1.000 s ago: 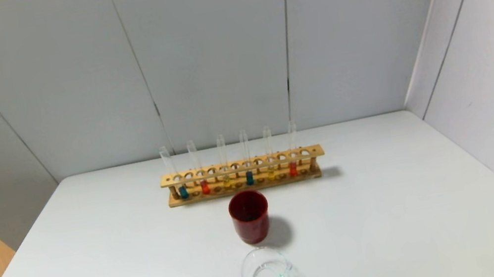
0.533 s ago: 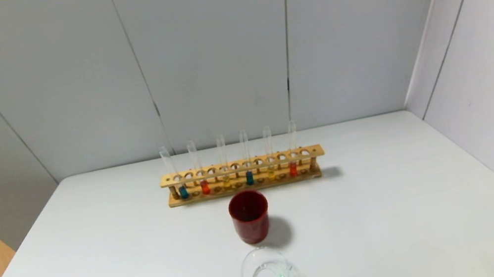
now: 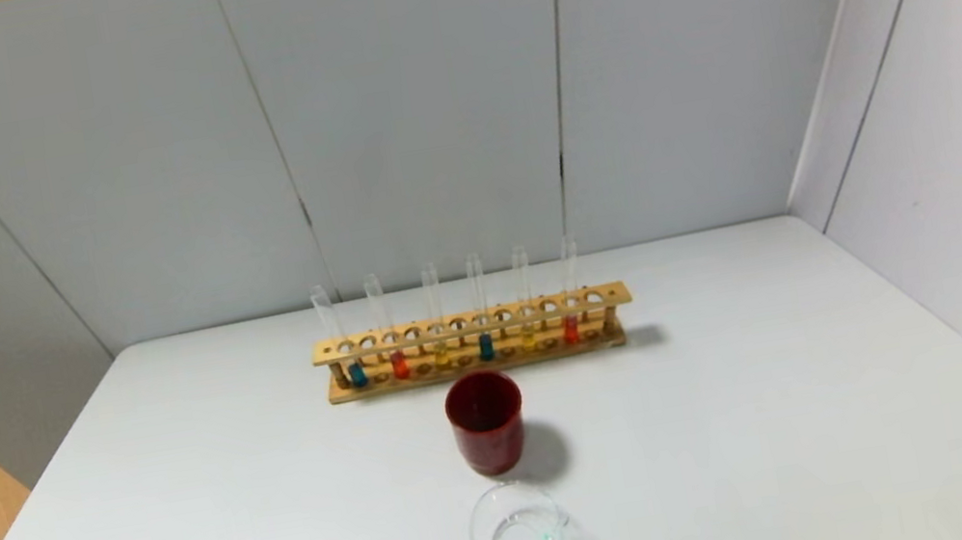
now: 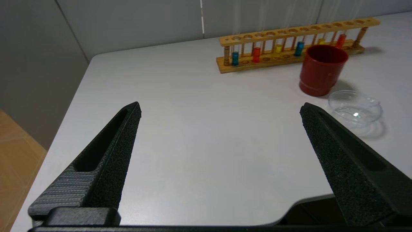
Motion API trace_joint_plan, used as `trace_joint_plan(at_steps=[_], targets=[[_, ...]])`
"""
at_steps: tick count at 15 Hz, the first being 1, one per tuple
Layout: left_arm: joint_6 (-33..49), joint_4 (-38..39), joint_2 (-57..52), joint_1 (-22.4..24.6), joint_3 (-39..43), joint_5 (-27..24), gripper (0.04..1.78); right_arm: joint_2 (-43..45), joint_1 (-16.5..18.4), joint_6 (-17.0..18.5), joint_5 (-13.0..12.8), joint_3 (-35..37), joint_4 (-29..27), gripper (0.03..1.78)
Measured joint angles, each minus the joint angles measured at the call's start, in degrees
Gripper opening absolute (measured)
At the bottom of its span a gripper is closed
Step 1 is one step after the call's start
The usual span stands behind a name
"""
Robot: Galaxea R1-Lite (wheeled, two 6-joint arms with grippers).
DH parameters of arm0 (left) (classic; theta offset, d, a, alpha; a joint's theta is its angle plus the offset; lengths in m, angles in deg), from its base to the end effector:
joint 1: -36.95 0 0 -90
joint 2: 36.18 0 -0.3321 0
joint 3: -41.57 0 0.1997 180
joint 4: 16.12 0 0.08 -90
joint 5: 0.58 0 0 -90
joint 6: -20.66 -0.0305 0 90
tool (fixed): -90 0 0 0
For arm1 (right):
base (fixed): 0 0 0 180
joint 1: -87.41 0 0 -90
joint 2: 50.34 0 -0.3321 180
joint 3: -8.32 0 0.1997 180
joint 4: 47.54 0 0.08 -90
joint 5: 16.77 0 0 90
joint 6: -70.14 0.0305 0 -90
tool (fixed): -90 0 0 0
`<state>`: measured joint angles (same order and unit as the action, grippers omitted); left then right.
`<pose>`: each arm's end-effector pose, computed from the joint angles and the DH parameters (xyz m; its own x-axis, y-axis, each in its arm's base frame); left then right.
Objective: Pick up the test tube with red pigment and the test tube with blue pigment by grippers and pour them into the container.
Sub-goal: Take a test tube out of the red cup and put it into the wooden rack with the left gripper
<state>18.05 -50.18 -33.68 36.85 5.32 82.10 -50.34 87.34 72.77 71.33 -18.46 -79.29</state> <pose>-0.0555 -0.0038 0.1248 0.9916 -0.1291 -0.0054 0.1293 0.9906 0.0448 -0.0438 -0.0011 0.0804 0.9957 -0.0319 -0.0866 0.0358 0.9984 0.0428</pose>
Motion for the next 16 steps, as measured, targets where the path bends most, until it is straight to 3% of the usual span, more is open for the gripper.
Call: trace_joint_plan(at_steps=[4,7,11,16], targets=[[0.0,-1.7,12.7,0.0,-12.0,-0.7,1.75,0.0,0.0,0.0,0.0,0.0,0.0,1.75],[0.1,1.6,25.7,0.0,-20.5,-0.9,1.75,0.0,0.0,0.0,0.0,0.0,0.0,1.75],[0.3,11.5,45.3,-0.1,-29.1,-2.2,1.75,0.0,0.0,0.0,0.0,0.0,0.0,1.75],[2.8,27.8,66.2,-0.4,-32.0,-10.7,1.75,0.0,0.0,0.0,0.0,0.0,0.0,1.75]])
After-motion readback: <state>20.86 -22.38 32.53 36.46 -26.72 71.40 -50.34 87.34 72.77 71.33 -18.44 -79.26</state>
